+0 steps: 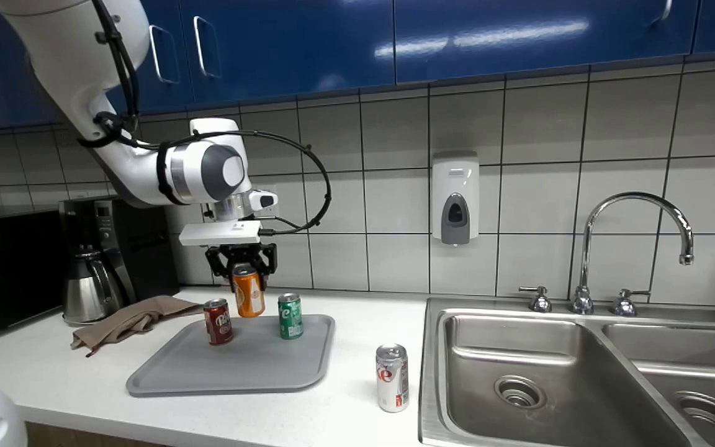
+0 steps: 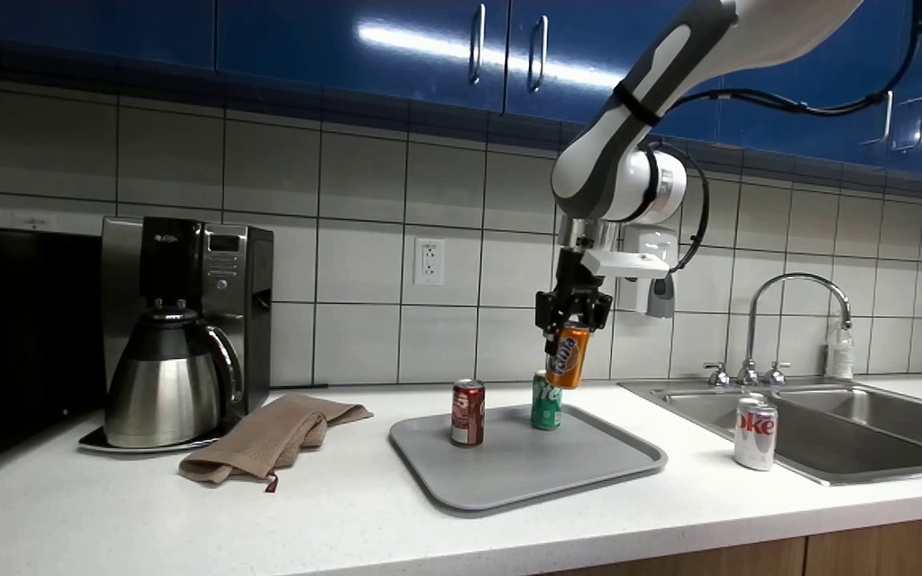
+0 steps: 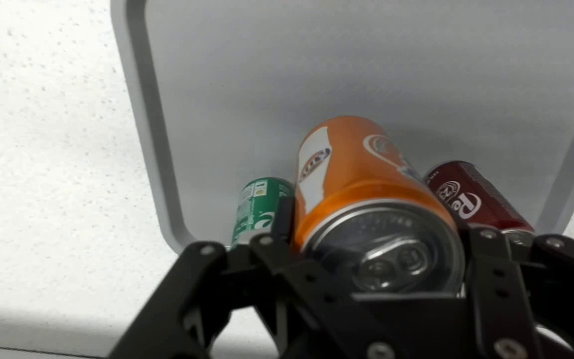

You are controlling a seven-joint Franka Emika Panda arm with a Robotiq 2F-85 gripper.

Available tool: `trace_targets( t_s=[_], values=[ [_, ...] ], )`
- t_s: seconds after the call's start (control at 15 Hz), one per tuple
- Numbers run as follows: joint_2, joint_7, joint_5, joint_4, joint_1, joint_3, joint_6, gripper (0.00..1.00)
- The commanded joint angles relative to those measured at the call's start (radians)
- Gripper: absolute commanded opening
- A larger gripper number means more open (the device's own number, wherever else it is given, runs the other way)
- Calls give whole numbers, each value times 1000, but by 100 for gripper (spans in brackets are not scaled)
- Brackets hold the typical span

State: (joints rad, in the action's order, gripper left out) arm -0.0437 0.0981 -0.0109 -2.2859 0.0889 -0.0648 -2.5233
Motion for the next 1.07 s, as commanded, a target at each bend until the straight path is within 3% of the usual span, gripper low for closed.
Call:
trace_targets(
  t_s=[0.0, 1.0],
  values=[
    [34, 15, -39, -7, -35, 28, 32, 39],
    [-61, -25, -164, 71, -138, 151, 36, 39]
  ],
)
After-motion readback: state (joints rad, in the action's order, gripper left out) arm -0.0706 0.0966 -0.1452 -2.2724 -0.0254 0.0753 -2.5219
